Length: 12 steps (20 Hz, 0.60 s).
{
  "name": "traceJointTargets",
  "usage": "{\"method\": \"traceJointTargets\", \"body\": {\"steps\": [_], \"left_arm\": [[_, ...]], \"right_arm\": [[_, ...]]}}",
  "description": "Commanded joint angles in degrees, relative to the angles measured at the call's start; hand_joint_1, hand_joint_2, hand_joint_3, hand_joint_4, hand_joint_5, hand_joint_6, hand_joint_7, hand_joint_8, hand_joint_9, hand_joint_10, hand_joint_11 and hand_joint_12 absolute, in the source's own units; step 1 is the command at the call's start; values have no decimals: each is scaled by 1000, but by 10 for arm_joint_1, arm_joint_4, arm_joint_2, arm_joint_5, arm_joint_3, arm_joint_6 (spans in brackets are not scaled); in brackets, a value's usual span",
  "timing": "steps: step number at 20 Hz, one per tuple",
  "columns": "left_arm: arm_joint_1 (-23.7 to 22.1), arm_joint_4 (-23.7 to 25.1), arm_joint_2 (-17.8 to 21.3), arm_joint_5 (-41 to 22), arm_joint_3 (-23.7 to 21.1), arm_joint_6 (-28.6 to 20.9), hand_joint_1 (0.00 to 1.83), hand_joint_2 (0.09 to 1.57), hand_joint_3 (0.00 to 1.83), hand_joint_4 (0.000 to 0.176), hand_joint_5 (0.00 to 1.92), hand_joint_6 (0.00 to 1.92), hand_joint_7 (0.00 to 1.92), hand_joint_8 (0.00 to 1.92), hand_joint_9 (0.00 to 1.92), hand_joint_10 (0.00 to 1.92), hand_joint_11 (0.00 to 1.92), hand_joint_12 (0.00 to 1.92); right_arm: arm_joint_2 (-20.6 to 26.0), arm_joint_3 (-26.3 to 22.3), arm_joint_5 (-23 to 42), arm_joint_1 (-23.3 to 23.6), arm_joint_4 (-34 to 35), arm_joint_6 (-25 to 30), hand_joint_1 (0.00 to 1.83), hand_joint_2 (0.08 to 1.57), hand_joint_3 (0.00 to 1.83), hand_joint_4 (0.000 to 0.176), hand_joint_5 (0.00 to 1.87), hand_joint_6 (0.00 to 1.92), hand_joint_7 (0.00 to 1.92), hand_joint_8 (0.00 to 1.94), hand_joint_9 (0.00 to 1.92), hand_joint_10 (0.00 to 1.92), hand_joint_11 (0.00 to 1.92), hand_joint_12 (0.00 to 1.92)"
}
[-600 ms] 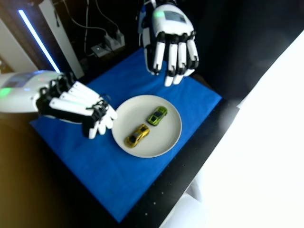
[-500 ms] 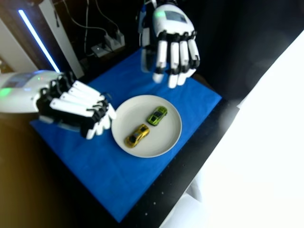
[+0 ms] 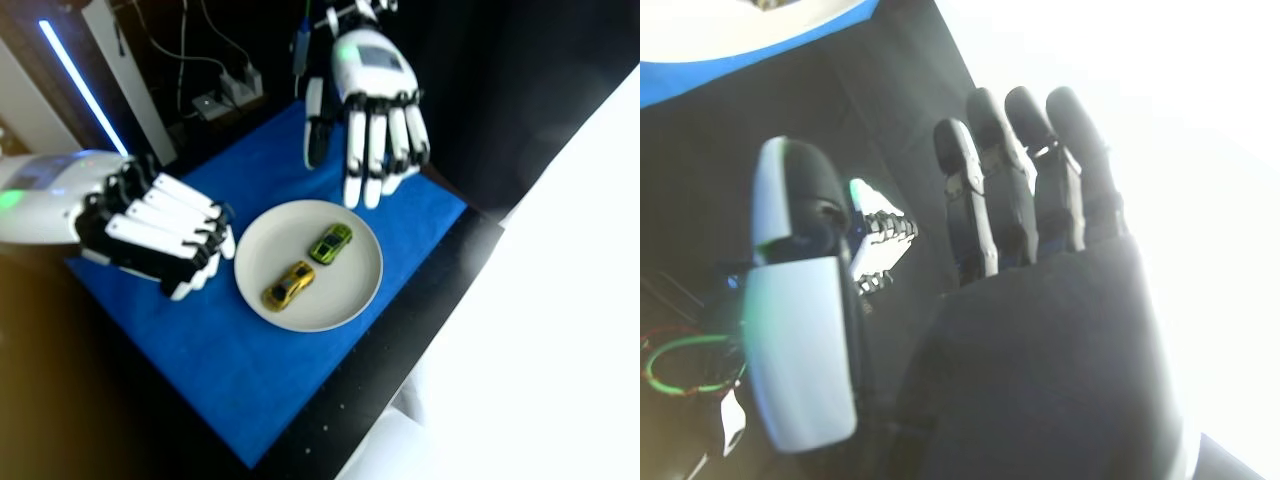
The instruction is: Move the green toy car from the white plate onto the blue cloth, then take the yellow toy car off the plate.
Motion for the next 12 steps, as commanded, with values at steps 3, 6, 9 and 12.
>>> {"method": "traceJointTargets", "body": {"steps": [3,6,9,12], "left_arm": [[-16,0,-34,-17,32,0,846,949,0,0,650,60,690,63,423,596,0,1546],[-16,0,-60,10,56,0,848,935,0,0,687,20,772,40,567,761,294,1598],[-16,0,-79,29,71,1,853,917,0,0,710,17,817,41,655,703,397,1507],[-13,0,-91,37,80,1,875,937,3,0,693,2,773,5,611,482,215,1482]], "right_arm": [[-3,3,68,10,3,-3,1306,1015,13,0,569,903,595,1198,508,1483,453,1866],[-3,3,68,10,3,-3,1299,1025,7,0,602,834,663,982,584,1317,526,1769],[-4,3,68,9,3,-3,1256,1030,5,0,574,899,638,1042,543,1378,461,1830],[-6,4,68,9,3,-3,1261,1017,0,0,585,884,669,1011,590,1350,515,1812]]}}
